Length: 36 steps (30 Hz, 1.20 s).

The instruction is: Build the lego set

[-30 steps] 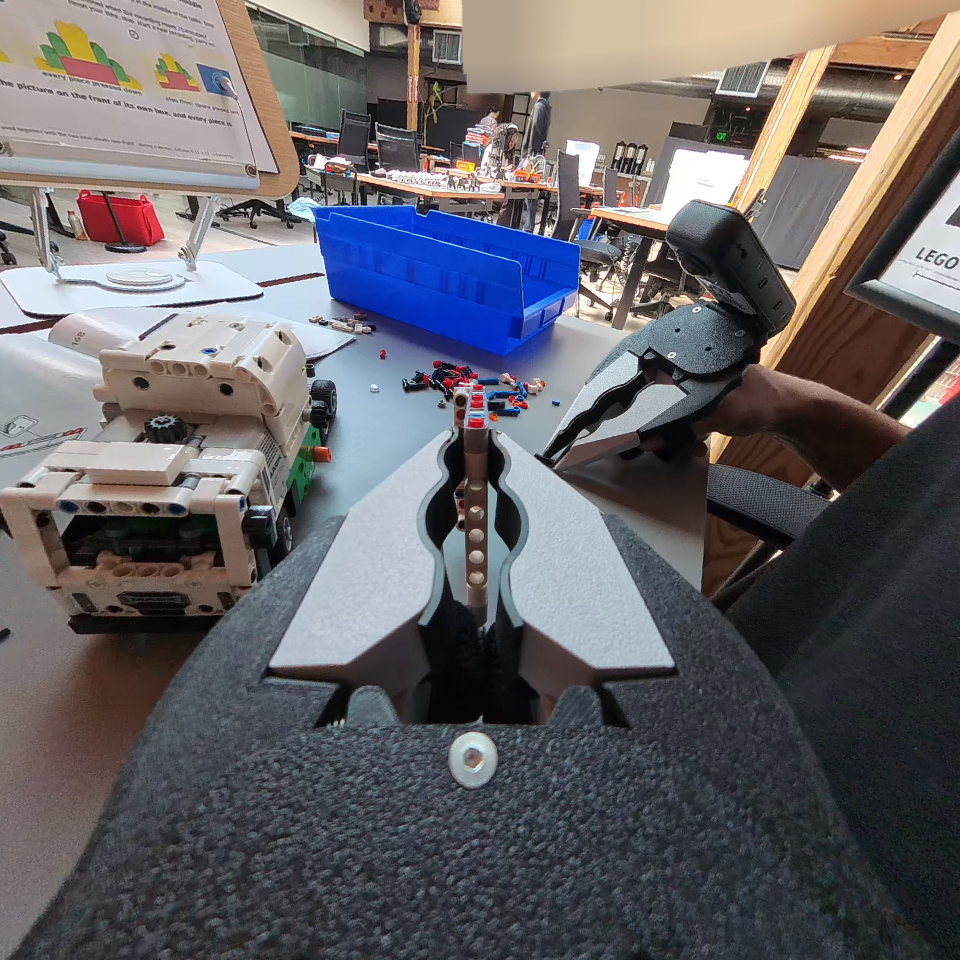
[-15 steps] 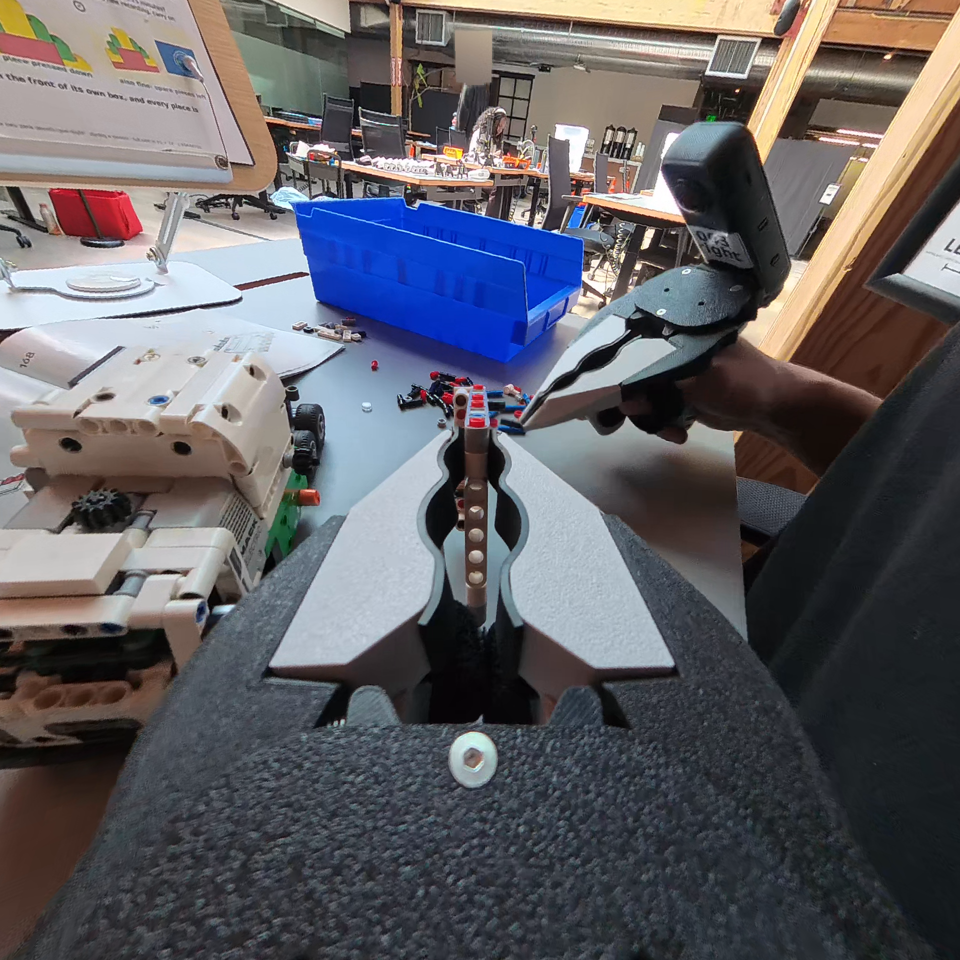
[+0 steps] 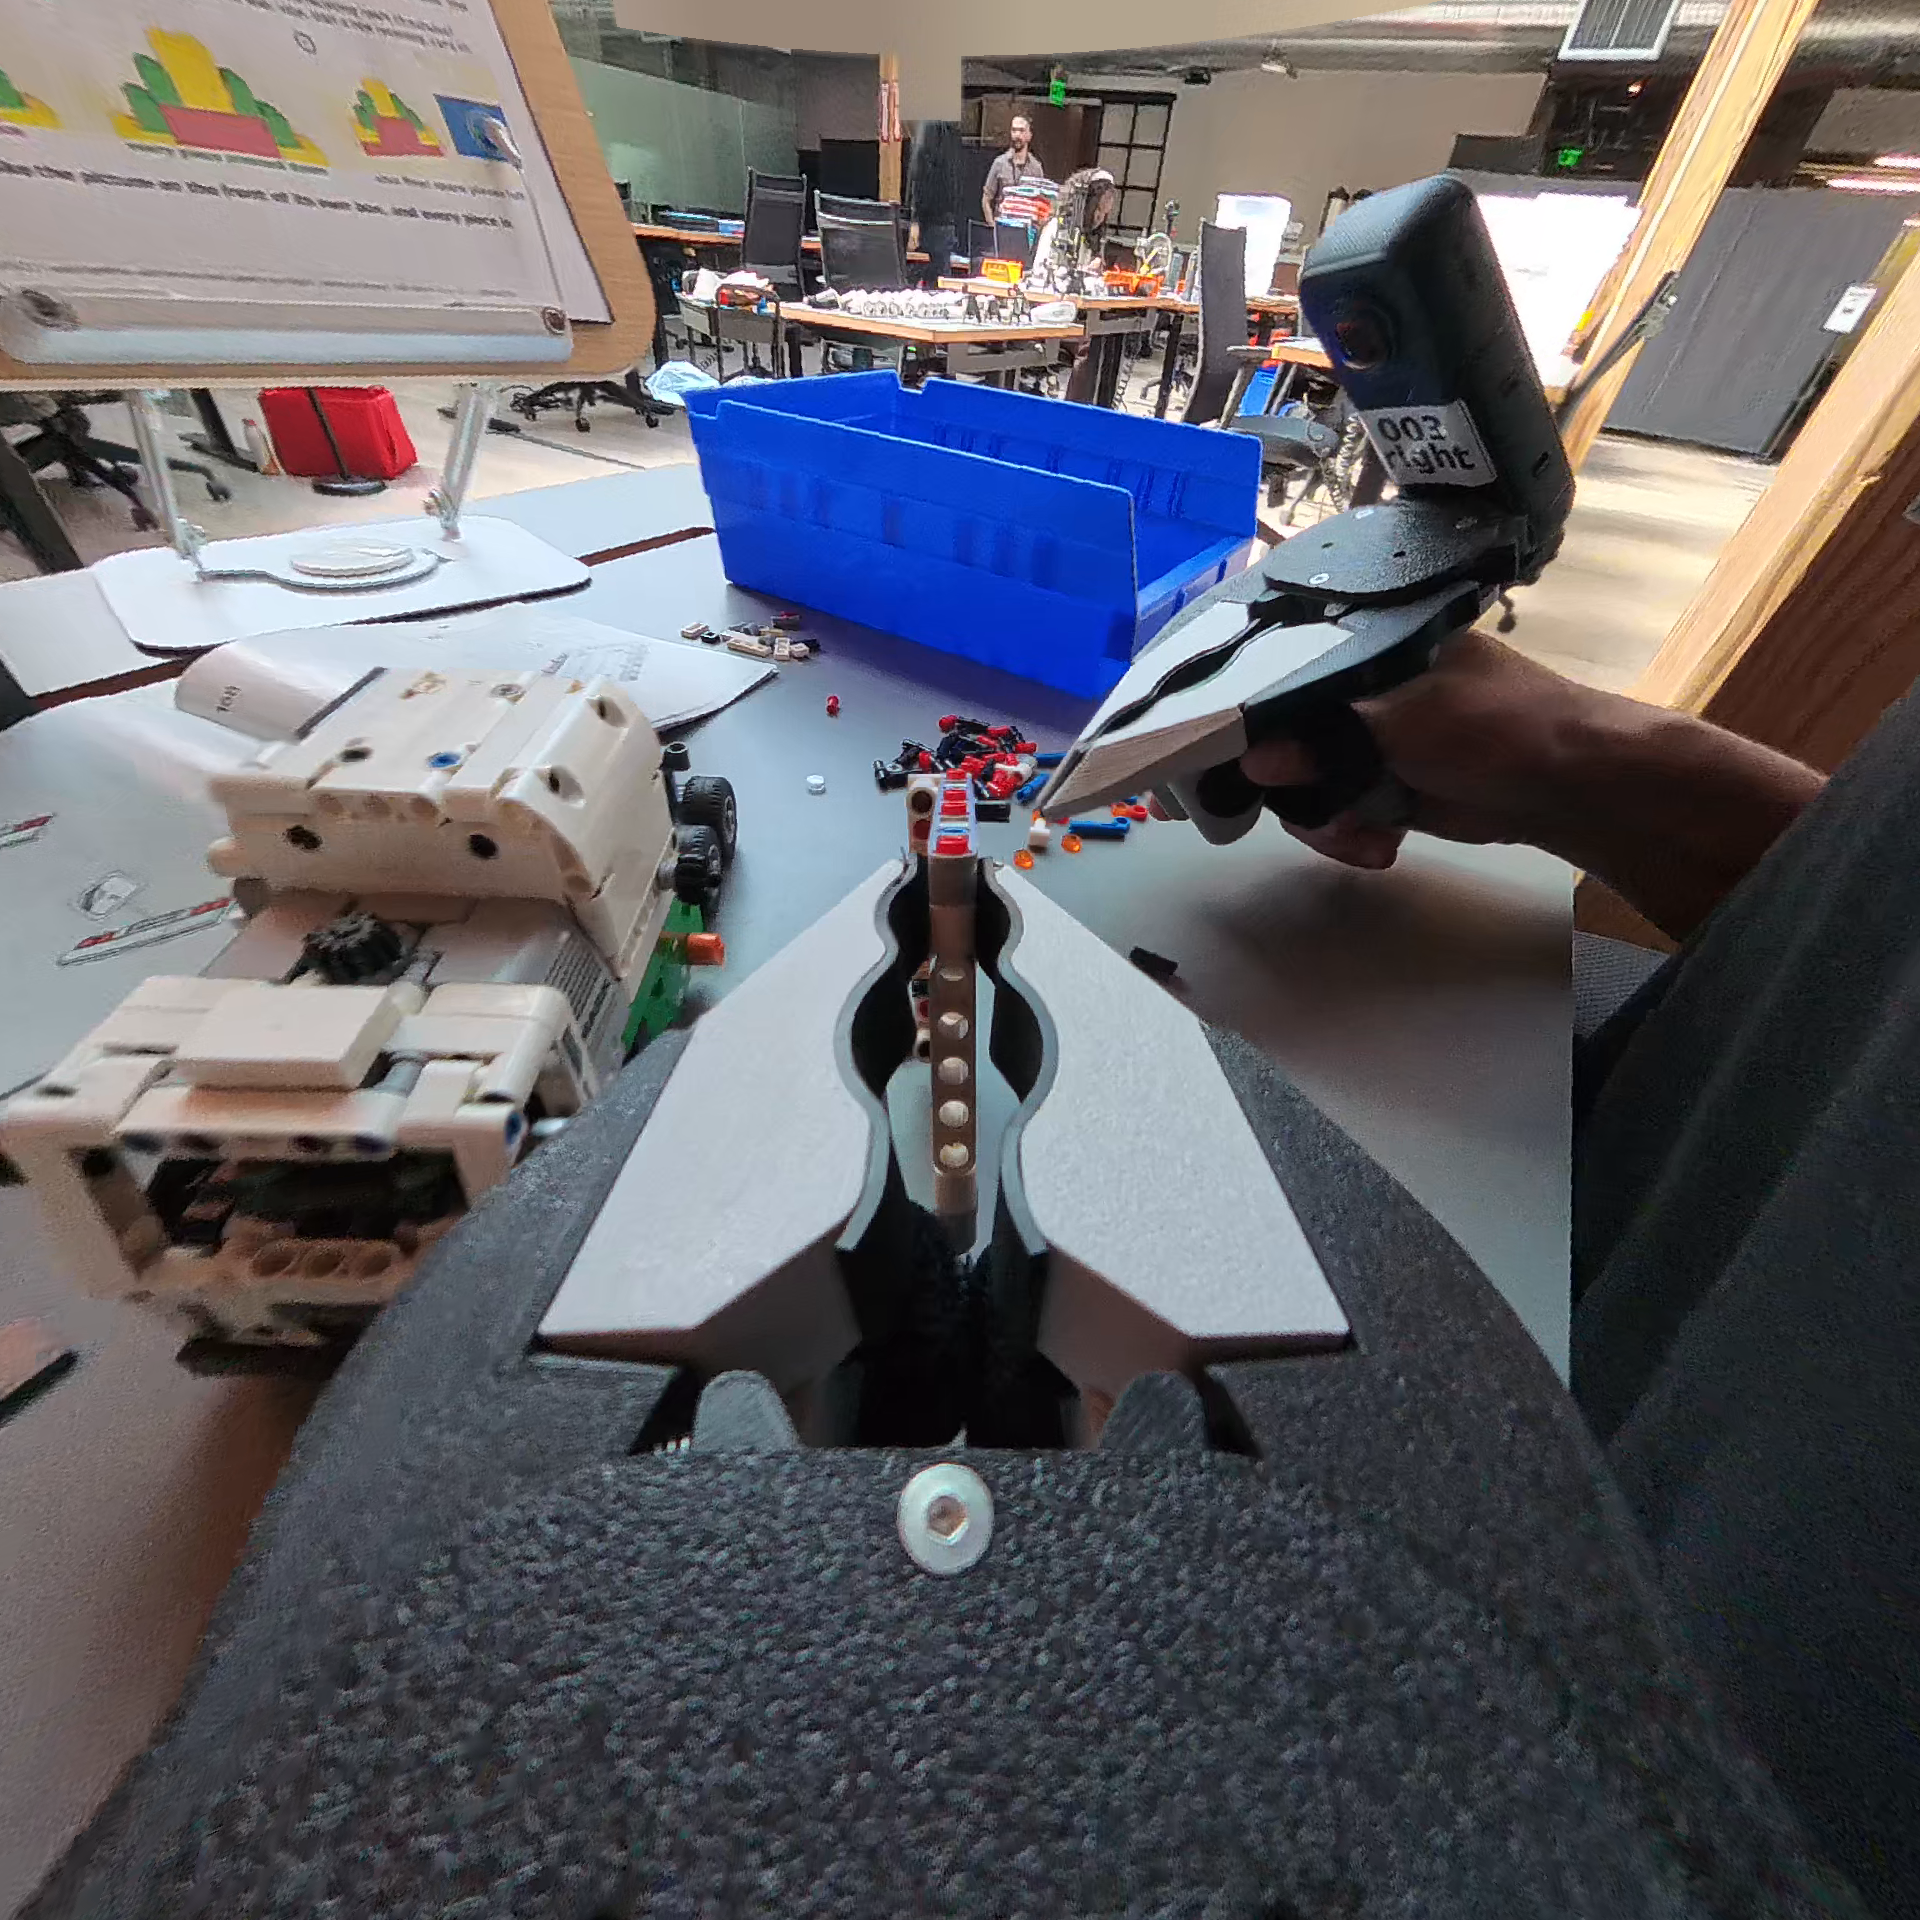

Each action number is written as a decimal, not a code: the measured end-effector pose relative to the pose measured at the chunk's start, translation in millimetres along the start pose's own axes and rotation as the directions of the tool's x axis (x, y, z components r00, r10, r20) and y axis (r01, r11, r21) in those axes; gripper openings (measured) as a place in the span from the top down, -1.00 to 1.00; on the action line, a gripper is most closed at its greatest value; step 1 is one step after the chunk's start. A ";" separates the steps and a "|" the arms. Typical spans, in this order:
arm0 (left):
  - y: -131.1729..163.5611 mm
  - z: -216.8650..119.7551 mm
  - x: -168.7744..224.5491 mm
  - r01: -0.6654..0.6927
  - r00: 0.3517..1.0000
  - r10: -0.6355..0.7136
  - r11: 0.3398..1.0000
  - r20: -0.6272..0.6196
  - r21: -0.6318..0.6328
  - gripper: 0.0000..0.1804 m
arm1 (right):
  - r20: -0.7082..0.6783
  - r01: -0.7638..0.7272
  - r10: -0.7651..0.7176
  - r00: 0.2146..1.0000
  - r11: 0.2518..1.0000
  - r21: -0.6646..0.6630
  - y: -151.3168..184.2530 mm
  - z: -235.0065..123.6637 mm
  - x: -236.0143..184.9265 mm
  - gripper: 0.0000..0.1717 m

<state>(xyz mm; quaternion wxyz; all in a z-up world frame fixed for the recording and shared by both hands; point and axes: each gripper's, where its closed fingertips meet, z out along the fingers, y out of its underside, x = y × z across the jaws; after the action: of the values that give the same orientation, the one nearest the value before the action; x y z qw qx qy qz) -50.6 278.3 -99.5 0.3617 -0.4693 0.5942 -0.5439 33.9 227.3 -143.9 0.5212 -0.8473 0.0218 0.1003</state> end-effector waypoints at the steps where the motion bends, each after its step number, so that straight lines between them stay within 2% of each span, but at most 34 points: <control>1: -0.2 -8.1 -2.5 0.007 1.000 -0.007 1.000 0.015 0.009 0.93 | 0.008 0.025 -0.024 1.000 1.000 -0.016 2.6 3.2 -4.4 1.00; 6: -3.8 -51.7 -22.1 0.084 0.991 -0.092 0.993 0.094 0.088 0.93 | 0.008 0.174 -0.175 0.985 0.974 -0.143 18.3 23.6 -29.4 0.85; 9: -8.1 -67.0 -29.7 0.113 0.984 -0.131 0.983 0.123 0.146 0.94 | 0.055 0.145 -0.137 0.989 0.970 -0.195 26.3 38.4 -56.4 0.66; 11: -10.3 -73.2 -29.7 0.115 0.983 -0.137 0.979 0.122 0.170 0.94 | 0.085 0.142 -0.127 0.988 0.966 -0.214 32.3 47.7 -76.7 0.64; 17: -15.8 -87.8 -28.2 0.141 0.983 -0.163 0.963 0.082 0.229 0.94 | -0.025 0.350 -0.367 0.930 0.906 -0.239 33.0 65.5 -88.7 0.82; 25: -19.6 -98.8 -26.4 0.172 0.982 -0.188 0.947 0.034 0.270 0.94 | 0.066 0.318 -0.312 0.948 0.910 -0.265 38.1 69.9 -93.9 0.89; 36: -16.1 -92.6 -14.5 0.101 0.993 -0.111 0.969 0.032 0.226 0.94 | 0.046 0.290 -0.288 0.956 0.919 -0.268 36.4 73.4 -92.4 0.95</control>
<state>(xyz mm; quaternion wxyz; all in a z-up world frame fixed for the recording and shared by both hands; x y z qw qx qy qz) -130.7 321.0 -71.2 0.3960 -0.4686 0.4950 -0.6153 -72.5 269.6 -190.1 0.4089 -0.9044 -0.1189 0.0265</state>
